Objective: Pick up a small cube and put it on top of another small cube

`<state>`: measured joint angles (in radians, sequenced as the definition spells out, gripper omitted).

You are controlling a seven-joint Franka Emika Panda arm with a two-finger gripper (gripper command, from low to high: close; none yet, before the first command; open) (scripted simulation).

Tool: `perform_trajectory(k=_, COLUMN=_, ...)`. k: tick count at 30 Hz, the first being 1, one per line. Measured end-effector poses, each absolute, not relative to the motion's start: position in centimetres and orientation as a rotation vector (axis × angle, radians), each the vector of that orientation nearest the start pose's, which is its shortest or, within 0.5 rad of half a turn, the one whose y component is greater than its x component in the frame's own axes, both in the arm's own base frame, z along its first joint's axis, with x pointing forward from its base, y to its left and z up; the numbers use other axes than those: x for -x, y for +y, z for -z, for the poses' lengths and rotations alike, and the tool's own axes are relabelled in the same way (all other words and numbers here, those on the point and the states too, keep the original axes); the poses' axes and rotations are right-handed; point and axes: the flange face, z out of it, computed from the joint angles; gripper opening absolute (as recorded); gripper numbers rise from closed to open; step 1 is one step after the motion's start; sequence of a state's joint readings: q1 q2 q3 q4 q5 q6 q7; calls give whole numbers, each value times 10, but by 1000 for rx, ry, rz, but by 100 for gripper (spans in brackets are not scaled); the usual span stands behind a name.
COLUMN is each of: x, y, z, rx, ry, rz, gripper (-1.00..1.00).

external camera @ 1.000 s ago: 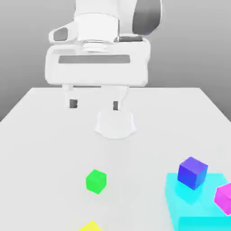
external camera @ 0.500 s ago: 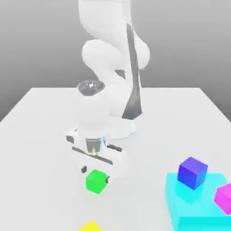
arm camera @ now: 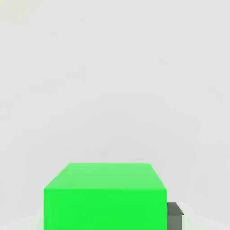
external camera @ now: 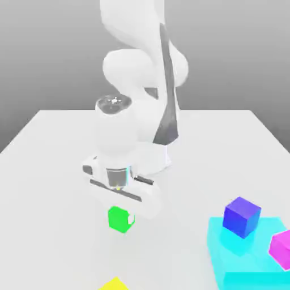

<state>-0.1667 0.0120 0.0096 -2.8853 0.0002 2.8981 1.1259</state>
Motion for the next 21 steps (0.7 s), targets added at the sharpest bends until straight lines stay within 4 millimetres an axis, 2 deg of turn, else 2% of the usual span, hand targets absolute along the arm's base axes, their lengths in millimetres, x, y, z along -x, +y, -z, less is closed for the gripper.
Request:
perform_trajectory(k=2, x=-359, y=-36, z=-204, rx=2624, ry=1725, rz=1, gripper=-100)
perform_trajectory(k=4, x=-378, y=11, z=-221, rx=2788, ry=1444, rz=0, gripper=-100)
perform_trajectory(k=7, x=-397, y=67, z=-249, rx=2951, ry=1071, rz=-1, gripper=-100)
perform_trajectory(k=10, x=-406, y=124, z=-281, rx=3062, ry=689, rz=-2, gripper=-100)
perform_trajectory(k=13, x=-402, y=185, z=-315, rx=3125, ry=289, rz=-3, gripper=-100)
perform_trajectory(k=15, x=-399, y=203, z=-307, rx=3136, ry=172, rz=-2, gripper=-100)
perform_trajectory(k=17, x=-398, y=208, z=-283, rx=3138, ry=142, rz=-2, gripper=-100)
perform_trajectory(k=18, x=-397, y=209, z=-271, rx=3138, ry=135, rz=-2, gripper=100)
perform_trajectory(k=21, x=-397, y=209, z=-271, rx=3138, ry=134, rz=-2, gripper=100)
